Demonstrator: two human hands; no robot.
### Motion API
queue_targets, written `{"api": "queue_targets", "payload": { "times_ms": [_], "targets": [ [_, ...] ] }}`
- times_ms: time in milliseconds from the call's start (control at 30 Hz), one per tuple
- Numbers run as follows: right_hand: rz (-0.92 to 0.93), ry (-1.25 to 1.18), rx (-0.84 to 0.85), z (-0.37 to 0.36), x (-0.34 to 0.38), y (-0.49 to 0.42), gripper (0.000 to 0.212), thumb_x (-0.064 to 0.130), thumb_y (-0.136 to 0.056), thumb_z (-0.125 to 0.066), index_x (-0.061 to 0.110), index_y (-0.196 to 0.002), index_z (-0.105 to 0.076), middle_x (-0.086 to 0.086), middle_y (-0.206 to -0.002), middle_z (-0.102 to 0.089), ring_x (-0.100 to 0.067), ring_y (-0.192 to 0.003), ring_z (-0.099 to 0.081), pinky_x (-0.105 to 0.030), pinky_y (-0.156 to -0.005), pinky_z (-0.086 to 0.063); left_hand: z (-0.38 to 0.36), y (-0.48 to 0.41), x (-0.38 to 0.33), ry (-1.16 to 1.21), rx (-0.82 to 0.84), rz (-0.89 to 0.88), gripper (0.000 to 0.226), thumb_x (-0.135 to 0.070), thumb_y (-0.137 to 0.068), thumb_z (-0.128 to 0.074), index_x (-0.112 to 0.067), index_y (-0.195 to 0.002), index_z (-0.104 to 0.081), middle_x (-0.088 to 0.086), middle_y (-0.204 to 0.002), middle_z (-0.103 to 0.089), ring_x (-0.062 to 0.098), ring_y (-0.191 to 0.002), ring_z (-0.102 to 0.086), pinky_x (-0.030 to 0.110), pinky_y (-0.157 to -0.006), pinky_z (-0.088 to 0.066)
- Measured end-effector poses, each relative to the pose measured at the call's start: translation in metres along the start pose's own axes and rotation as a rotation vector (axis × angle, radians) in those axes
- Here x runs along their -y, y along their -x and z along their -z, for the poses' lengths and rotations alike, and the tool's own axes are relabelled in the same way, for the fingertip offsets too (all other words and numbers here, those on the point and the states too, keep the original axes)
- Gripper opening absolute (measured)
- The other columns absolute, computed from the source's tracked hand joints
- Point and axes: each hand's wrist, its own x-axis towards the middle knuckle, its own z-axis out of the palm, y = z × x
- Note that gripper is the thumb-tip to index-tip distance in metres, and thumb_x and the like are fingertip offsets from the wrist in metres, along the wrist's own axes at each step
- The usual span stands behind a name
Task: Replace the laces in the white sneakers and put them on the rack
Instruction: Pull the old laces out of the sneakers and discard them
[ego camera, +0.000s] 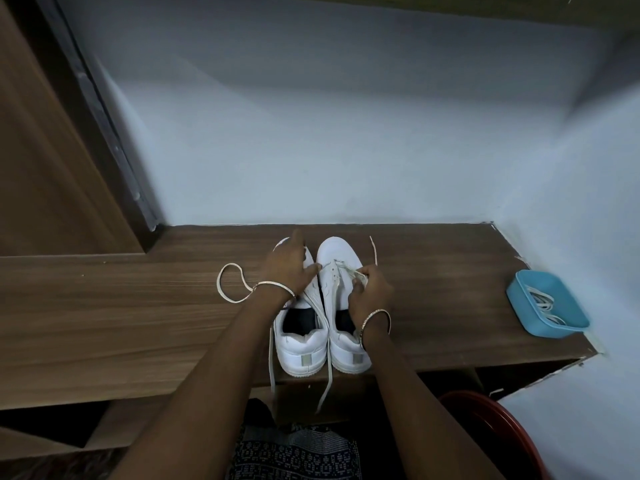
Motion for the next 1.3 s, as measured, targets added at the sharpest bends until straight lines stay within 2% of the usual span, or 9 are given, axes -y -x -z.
{"api": "queue_targets", "payload": {
  "times_ms": [167,367,467,600,733,900,1033,1167,1300],
  "targets": [
    [0.005,0.002,-0.005,0.001,0.0,0.0,0.014,0.006,-0.091,-0.058,0.011,-0.103,-0.063,-0.01,-0.099,-0.07,-0.031,-0.093,-0.065,-0.037,-0.078,-0.052,-0.006,-0.004,-0.007,-0.188,0.042,-0.003,0.046,-0.02,-0.083,-0.062,-0.017,-0.122,-0.038,0.006,-0.089,-0.06,0.034,-0.087,-0.061,0.037,-0.064,-0.046],
    [0.007,-0.016,-0.013,0.0,0.0,0.001,0.014,0.006,-0.091,-0.059,0.012,-0.103,-0.064,-0.011,-0.099,-0.07,-0.032,-0.093,-0.065,-0.04,-0.08,-0.053,-0.011,-0.011,-0.007,-0.289,0.128,0.077,0.026,-0.043,-0.089,-0.06,-0.022,-0.101,-0.07,0.005,-0.106,-0.067,0.028,-0.102,-0.062,0.034,-0.079,-0.051],
    [-0.002,-0.028,-0.014,-0.001,-0.002,0.0,0.016,0.007,-0.09,-0.059,0.013,-0.104,-0.065,-0.01,-0.102,-0.07,-0.031,-0.096,-0.065,-0.04,-0.083,-0.053,-0.007,-0.012,-0.005,0.14,0.086,0.122,0.033,-0.047,-0.086,-0.053,-0.022,-0.075,-0.071,0.002,-0.087,-0.069,0.02,-0.087,-0.063,0.034,-0.077,-0.05],
    [-0.001,-0.036,-0.016,-0.001,-0.003,0.0,0.015,0.007,-0.092,-0.059,0.012,-0.105,-0.065,-0.011,-0.102,-0.07,-0.03,-0.095,-0.065,-0.037,-0.081,-0.052,0.006,-0.008,-0.015,1.092,-0.117,0.331,0.037,-0.018,-0.102,-0.047,-0.014,-0.067,-0.056,-0.006,-0.046,-0.052,0.008,-0.046,-0.041,0.025,-0.046,-0.029],
    [-0.011,-0.016,-0.015,0.0,-0.004,0.0,0.013,0.01,-0.093,-0.059,0.013,-0.105,-0.064,-0.009,-0.1,-0.07,-0.029,-0.093,-0.065,-0.034,-0.078,-0.05,0.015,-0.01,-0.019,1.649,-0.247,0.363,0.035,-0.016,-0.103,-0.042,-0.011,-0.07,-0.054,0.003,-0.075,-0.065,0.013,-0.062,-0.056,0.022,-0.047,-0.039],
    [-0.009,-0.02,0.005,0.002,-0.002,0.0,0.012,0.01,-0.092,-0.06,0.013,-0.103,-0.065,-0.009,-0.1,-0.071,-0.029,-0.093,-0.065,-0.033,-0.078,-0.05,0.032,-0.009,-0.023,2.025,-0.158,0.296,0.04,-0.024,-0.104,-0.038,-0.014,-0.066,-0.048,0.001,-0.06,-0.05,0.016,-0.054,-0.047,0.029,-0.065,-0.042],
    [-0.027,-0.025,0.108,0.009,0.0,-0.014,0.019,0.007,-0.087,-0.064,0.011,-0.105,-0.065,-0.011,-0.102,-0.07,-0.03,-0.096,-0.066,-0.033,-0.082,-0.051,0.046,-0.006,-0.025,2.108,-0.035,0.266,0.045,-0.026,-0.104,-0.037,-0.018,-0.061,-0.049,-0.004,-0.053,-0.034,0.013,-0.048,-0.029,0.026,-0.056,-0.038],
    [-0.044,0.065,0.381,0.015,0.02,-0.028,0.041,0.019,-0.088,-0.064,0.02,-0.127,-0.056,-0.007,-0.119,-0.065,-0.029,-0.108,-0.063,-0.039,-0.096,-0.05,0.058,-0.009,-0.038,2.231,0.037,0.221,0.045,-0.024,-0.104,-0.035,-0.016,-0.063,-0.052,-0.005,-0.052,-0.032,0.011,-0.043,-0.028,0.021,-0.049,-0.033],
    [-0.015,0.173,0.432,0.016,0.031,-0.029,0.038,0.015,-0.091,-0.061,0.013,-0.129,-0.059,-0.01,-0.132,-0.061,-0.029,-0.12,-0.058,-0.033,-0.101,-0.045,0.08,-0.013,-0.056,2.346,0.084,0.133,0.039,-0.02,-0.102,-0.039,-0.013,-0.066,-0.053,-0.003,-0.052,-0.033,0.012,-0.042,-0.029,0.022,-0.046,-0.03]
  ]
}}
